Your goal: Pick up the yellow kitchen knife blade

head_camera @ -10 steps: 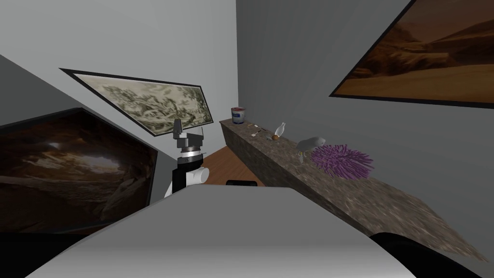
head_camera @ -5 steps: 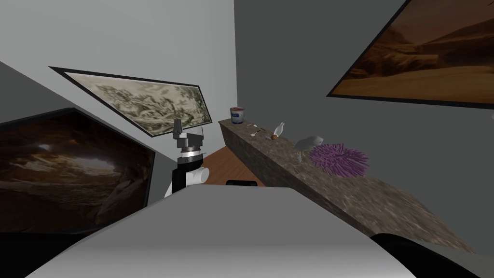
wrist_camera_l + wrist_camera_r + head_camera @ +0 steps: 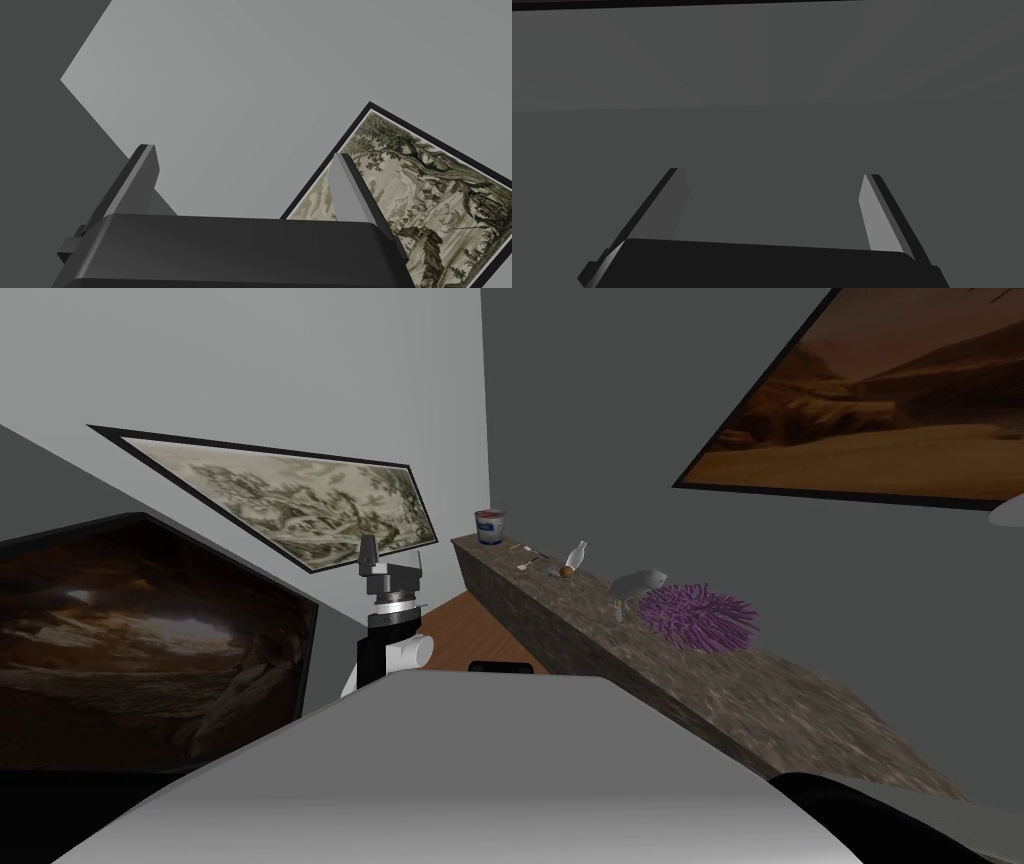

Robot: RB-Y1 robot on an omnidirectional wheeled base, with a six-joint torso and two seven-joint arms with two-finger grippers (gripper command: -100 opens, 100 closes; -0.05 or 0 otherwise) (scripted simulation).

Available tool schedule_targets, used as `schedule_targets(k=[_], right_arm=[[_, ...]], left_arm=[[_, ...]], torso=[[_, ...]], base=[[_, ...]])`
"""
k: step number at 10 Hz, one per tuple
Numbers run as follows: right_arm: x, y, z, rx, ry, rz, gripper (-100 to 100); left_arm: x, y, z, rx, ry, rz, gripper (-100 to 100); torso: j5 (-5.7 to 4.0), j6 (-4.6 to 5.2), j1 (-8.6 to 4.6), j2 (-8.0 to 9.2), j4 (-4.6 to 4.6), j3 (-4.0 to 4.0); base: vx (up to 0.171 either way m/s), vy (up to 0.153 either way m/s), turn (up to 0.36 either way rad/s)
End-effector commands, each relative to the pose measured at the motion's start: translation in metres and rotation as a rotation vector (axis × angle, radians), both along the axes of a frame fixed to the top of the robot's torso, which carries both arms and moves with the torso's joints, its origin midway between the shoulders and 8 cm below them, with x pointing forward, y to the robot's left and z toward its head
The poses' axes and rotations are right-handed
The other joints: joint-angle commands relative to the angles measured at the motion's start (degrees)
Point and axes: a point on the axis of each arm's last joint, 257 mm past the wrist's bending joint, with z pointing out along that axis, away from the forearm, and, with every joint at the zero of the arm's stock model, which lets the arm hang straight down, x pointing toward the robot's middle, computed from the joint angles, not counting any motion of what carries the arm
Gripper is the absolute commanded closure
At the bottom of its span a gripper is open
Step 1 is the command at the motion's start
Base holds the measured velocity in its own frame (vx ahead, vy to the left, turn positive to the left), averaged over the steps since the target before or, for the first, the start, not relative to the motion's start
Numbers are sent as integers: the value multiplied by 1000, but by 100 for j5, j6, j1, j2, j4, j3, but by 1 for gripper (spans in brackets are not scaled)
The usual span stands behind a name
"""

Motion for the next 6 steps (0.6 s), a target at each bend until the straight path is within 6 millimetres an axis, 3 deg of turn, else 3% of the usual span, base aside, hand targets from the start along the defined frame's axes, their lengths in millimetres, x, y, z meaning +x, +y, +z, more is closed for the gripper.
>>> schedule_targets(k=[1, 3, 4, 6], right_arm=[[-6, -6, 2, 39, -33, 12, -100], [-12, -14, 2, 84, -70, 26, -100], [6, 1, 9, 62, -86, 37, -100], [4, -1, 11, 100, -124, 60, -100]], left_arm=[[0, 0, 0, 0, 0, 0, 0], [0, 0, 0, 0, 0, 0, 0], [0, 0, 0, 0, 0, 0, 0], [0, 0, 0, 0, 0, 0, 0]], torso=[[0, 0, 0, 0, 0, 0], [0, -1, 0, 0, 0, 0], [0, -1, -1, -1, 0, -1], [-3, -1, -14, 1, 0, 0]], base=[[0, 0, 0], [0, 0, 0], [-5, -31, -175], [-5, -35, -29]])
